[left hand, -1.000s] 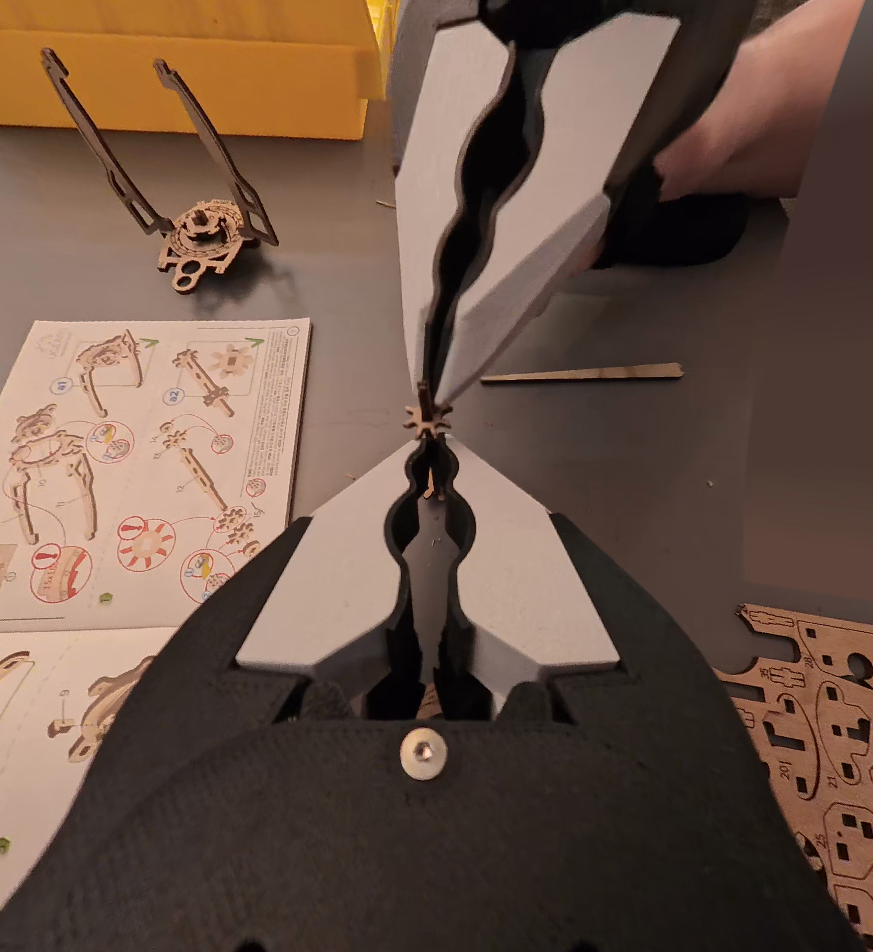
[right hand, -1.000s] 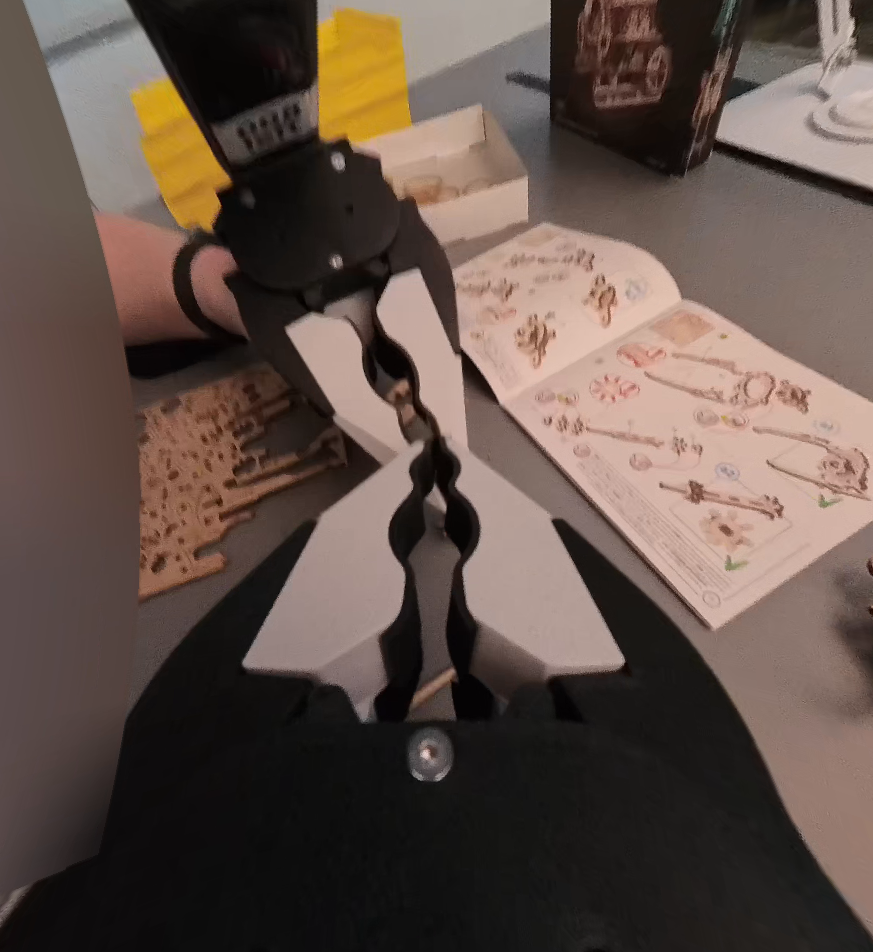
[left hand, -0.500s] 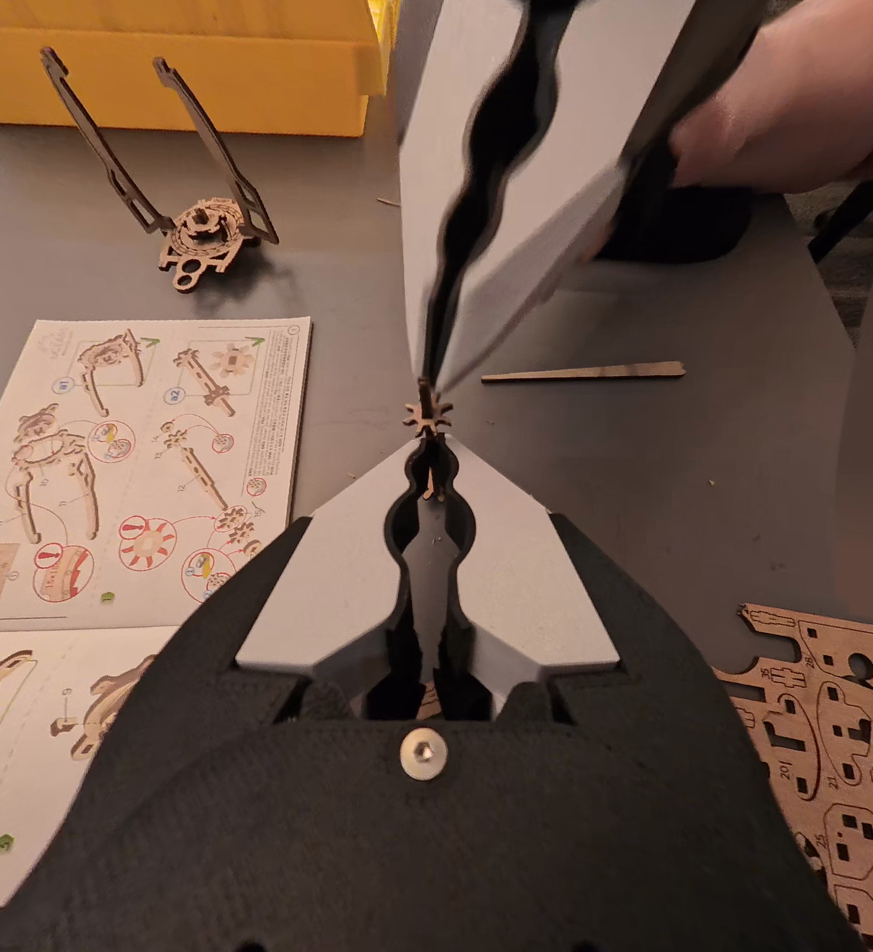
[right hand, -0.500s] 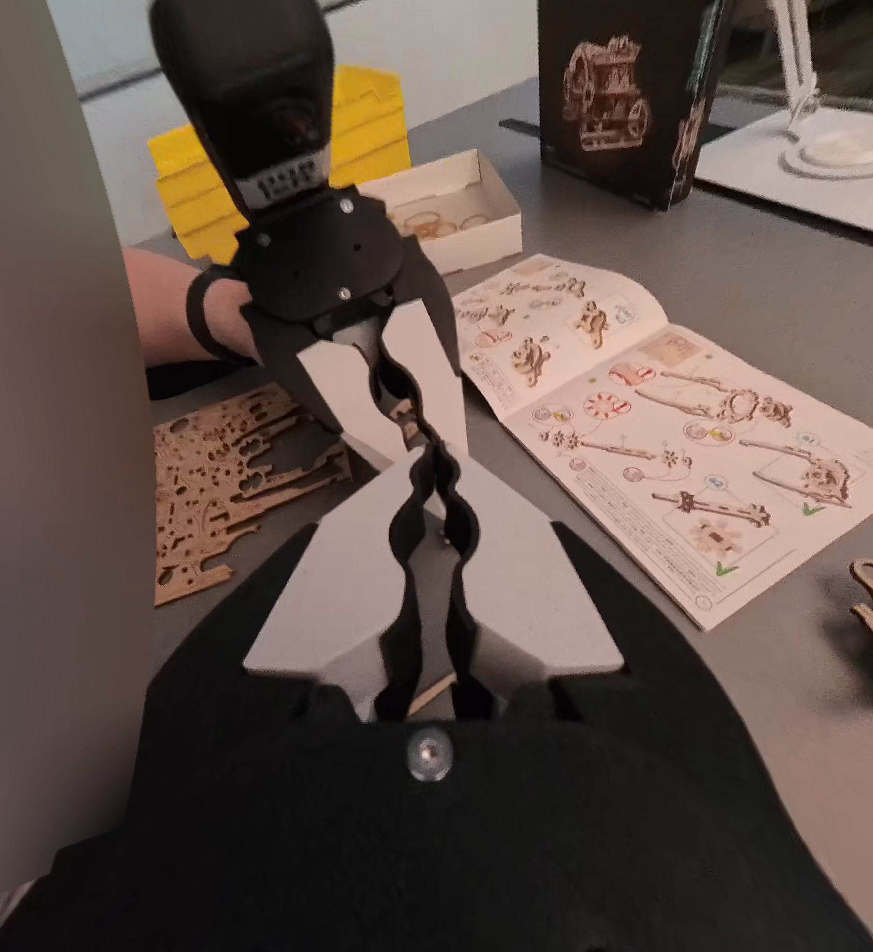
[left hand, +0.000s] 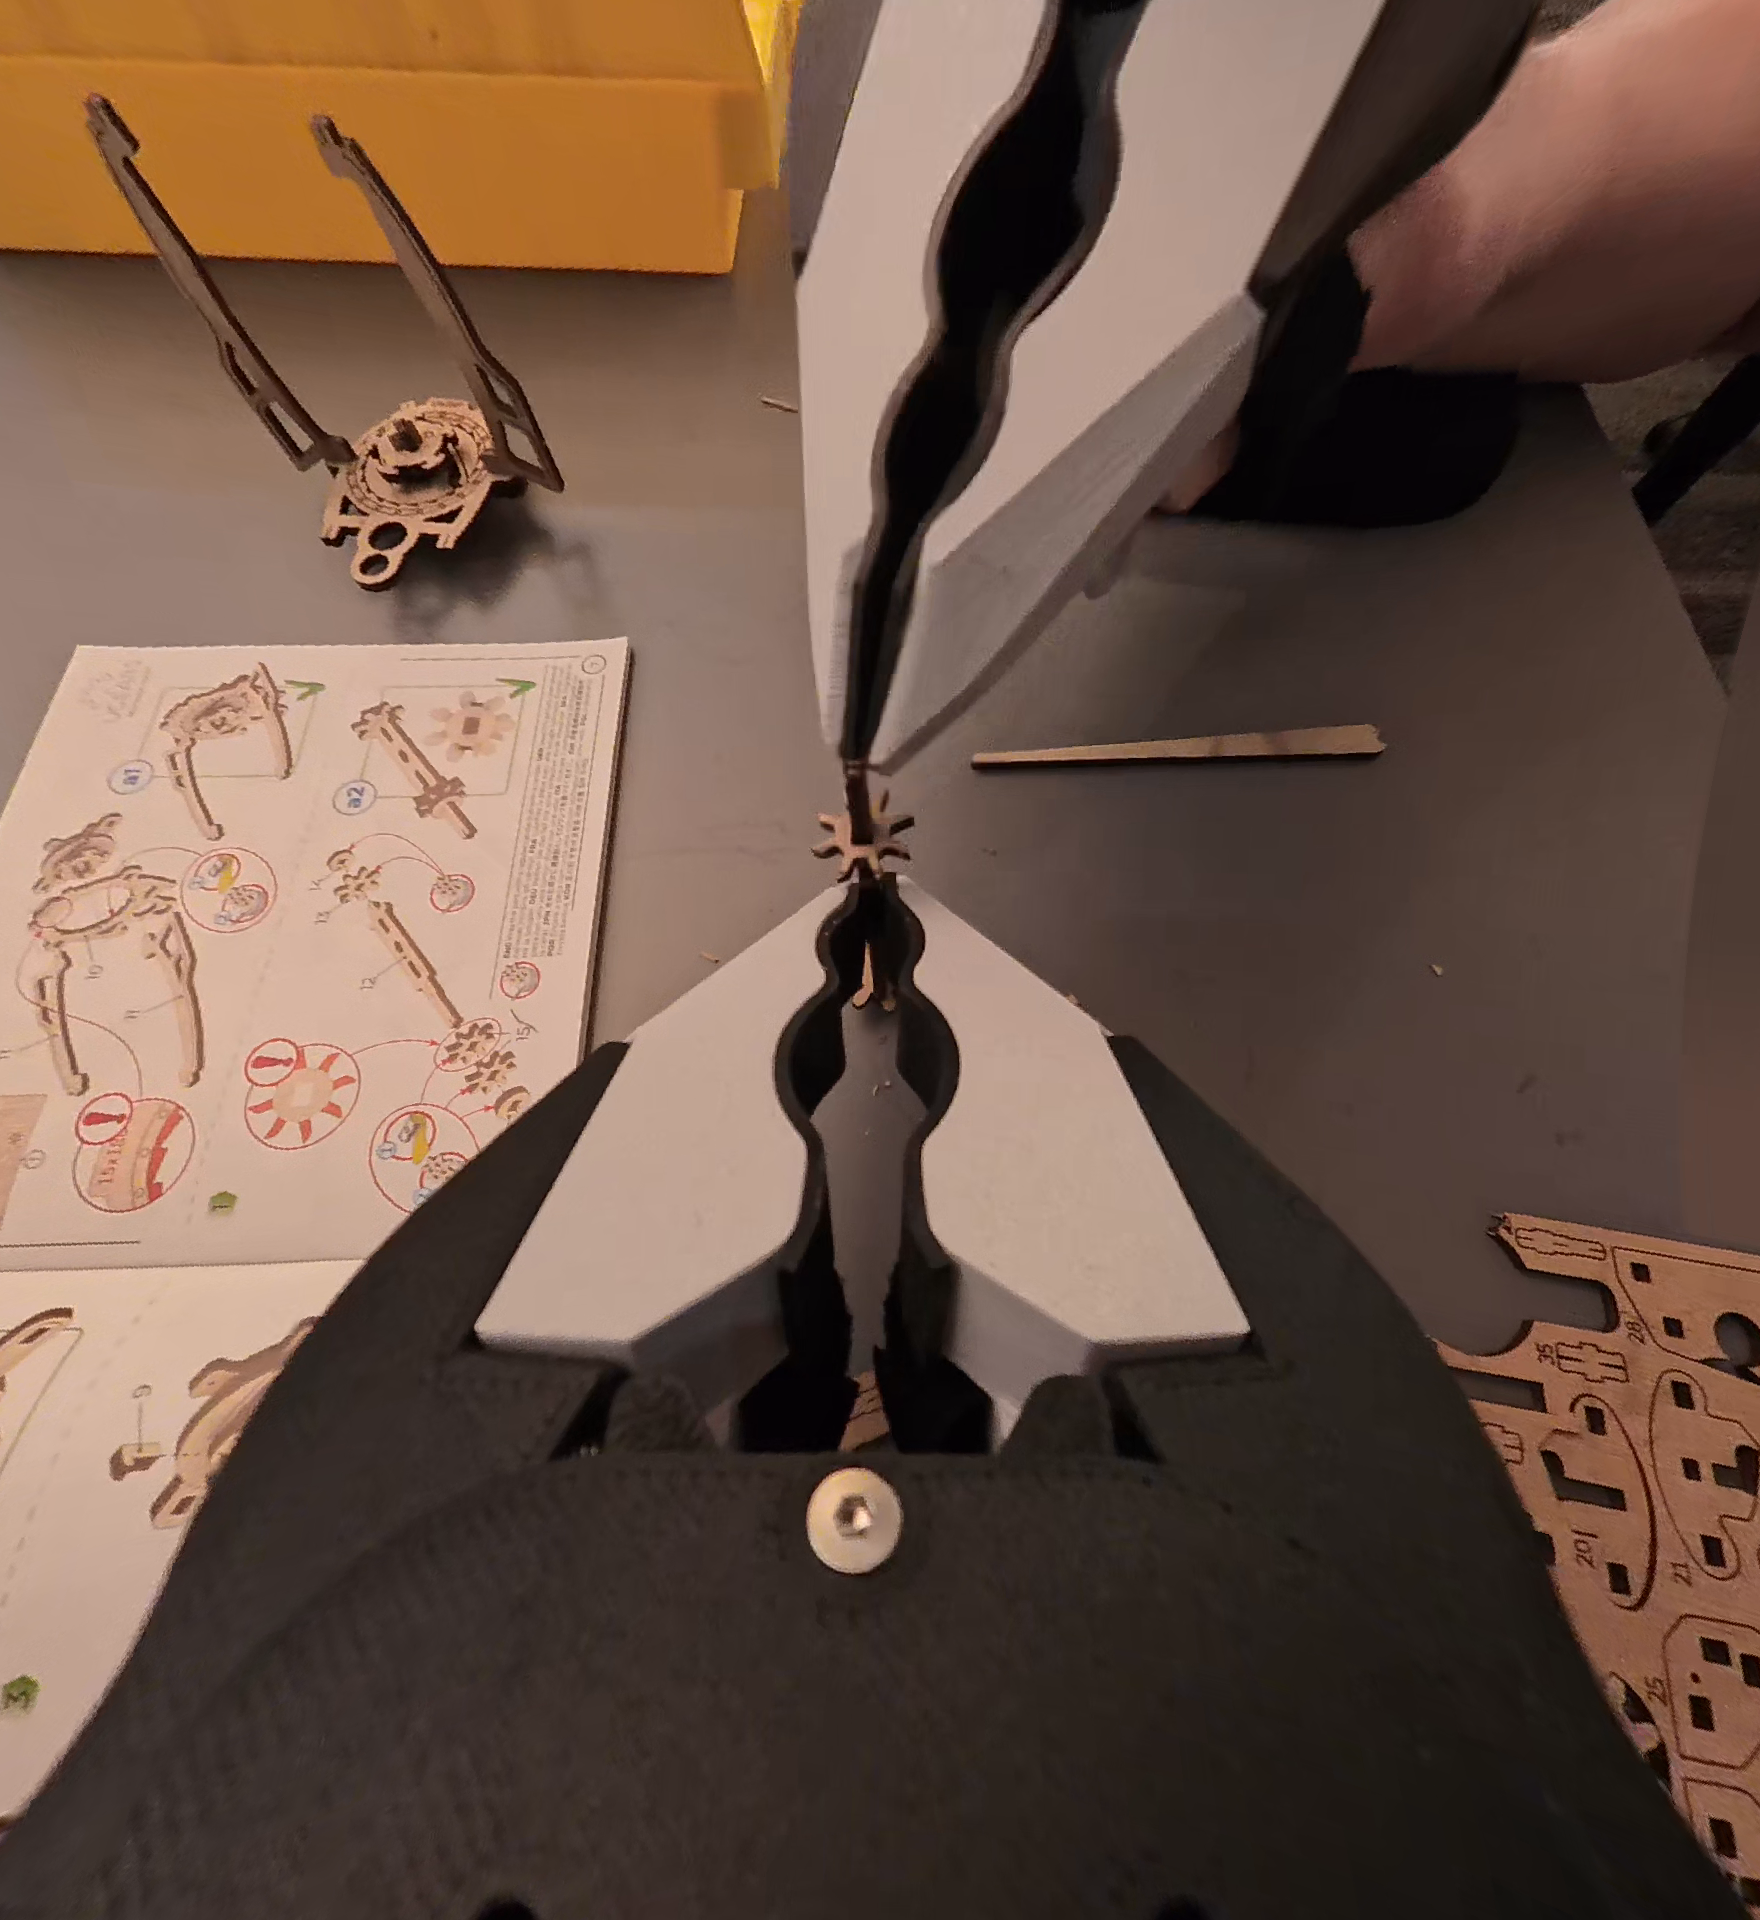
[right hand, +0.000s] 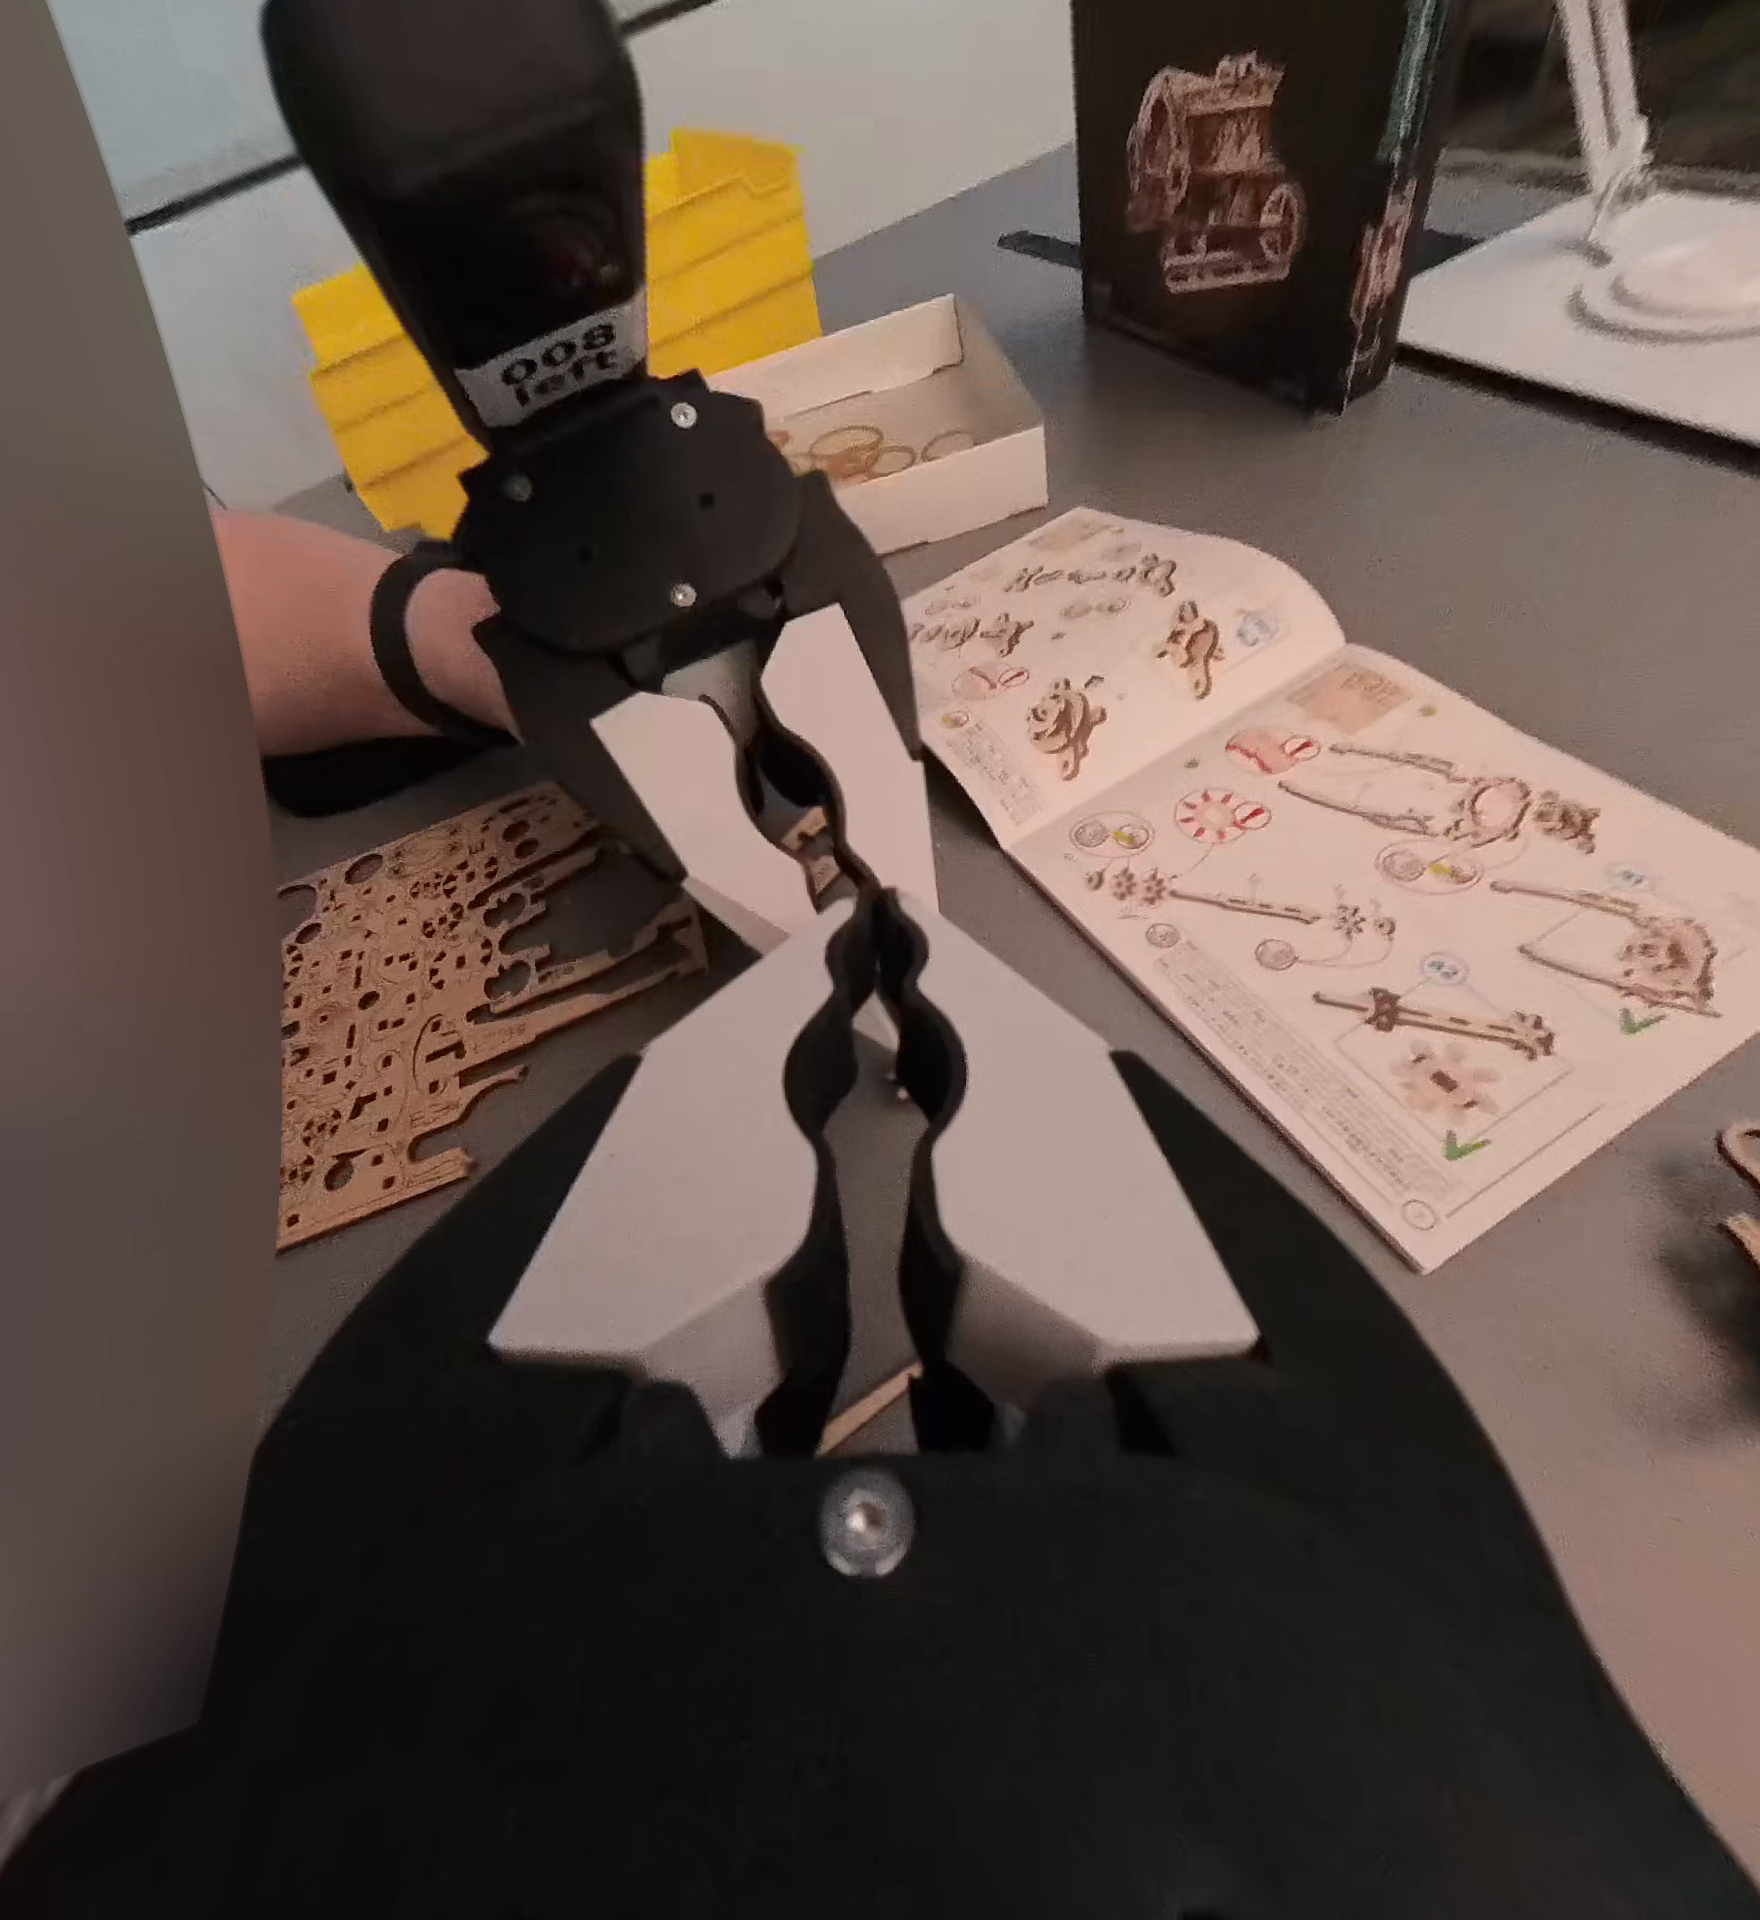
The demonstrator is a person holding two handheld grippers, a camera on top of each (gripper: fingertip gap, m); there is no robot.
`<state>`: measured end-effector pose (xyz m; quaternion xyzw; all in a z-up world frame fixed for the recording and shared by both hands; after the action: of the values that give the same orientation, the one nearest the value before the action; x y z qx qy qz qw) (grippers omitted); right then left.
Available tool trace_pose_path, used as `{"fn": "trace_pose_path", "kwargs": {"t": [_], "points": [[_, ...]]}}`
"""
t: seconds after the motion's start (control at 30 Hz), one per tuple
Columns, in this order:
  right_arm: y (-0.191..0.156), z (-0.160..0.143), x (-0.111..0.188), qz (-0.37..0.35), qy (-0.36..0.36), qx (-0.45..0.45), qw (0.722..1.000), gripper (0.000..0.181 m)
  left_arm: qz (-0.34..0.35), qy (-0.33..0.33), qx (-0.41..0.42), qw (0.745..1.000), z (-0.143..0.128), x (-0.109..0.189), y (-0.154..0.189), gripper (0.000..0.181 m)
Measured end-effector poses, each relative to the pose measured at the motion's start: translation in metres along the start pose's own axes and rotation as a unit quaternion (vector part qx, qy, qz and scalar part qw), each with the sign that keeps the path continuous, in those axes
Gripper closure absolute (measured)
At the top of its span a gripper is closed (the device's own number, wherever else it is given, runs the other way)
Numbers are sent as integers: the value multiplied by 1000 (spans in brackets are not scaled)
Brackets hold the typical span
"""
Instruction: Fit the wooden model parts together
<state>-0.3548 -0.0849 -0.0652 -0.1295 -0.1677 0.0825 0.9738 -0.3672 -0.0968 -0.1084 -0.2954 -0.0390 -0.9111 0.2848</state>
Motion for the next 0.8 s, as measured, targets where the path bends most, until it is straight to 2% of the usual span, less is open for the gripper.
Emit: {"fn": "trace_pose_path", "kwargs": {"t": [0.03, 0.1, 0.2, 0.23, 0.3, 0.37, 0.4, 0.47, 0.53, 0.57, 0.63, 0.7, 0.8], "points": [[0, -2, -1, -9, -9, 13, 1000, 181, 1, -1, -2, 1000, 0, 0, 0, 181], [1, -8, -5, 11, -17, -23, 1000, 181, -1, -1, 0, 1000, 0, 0, 0, 181], [-1, 0, 1, -8, -2, 11, 1000, 181, 0, -1, -2, 1000, 0, 0, 0, 181], [1, -13, -4, -4, -35, 3, 999, 179, -2, -1, -1, 1000, 0, 0, 0, 181], [3, -7, -2, 4, -18, -22, 1000, 181, -1, 0, 1, 1000, 0, 0, 0, 181], [1, 0, 1, -10, -3, 9, 1000, 181, 0, -1, -3, 1000, 0, 0, 0, 181], [2, -11, -4, -7, -29, 3, 1000, 181, 0, -2, -1, 1000, 0, 0, 0, 181], [1, -7, -3, 3, -21, -17, 1000, 181, -1, 0, 2, 1000, 0, 0, 0, 181], [-2, 1, 1, -13, -6, 15, 1000, 181, -1, -1, -1, 1000, 0, 0, 0, 181], [0, -8, -3, -11, -26, 9, 1000, 181, -1, -1, 0, 1000, 0, 0, 0, 181], [0, -7, -3, 0, -20, -14, 1000, 181, -2, 0, 3, 1000, 0, 0, 0, 181], [-4, 3, 3, -18, 2, 24, 1000, 181, -1, -1, -1, 1000, 0, 0, 0, 181], [-2, -8, -3, 0, -22, -13, 1000, 181, -3, -1, 4, 1000, 0, 0, 0, 181]]}}
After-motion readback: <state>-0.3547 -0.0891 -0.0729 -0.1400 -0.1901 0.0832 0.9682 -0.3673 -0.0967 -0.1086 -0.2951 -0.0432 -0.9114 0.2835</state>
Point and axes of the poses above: each gripper's, where its closed fingertips meet, x back along the fingers, z out of its top, y = z × x across the jaws, the point moved 2 cm from there along x, back along the fingers, and after that the axes turned 11 degrees about z, right-handed, at the moved point
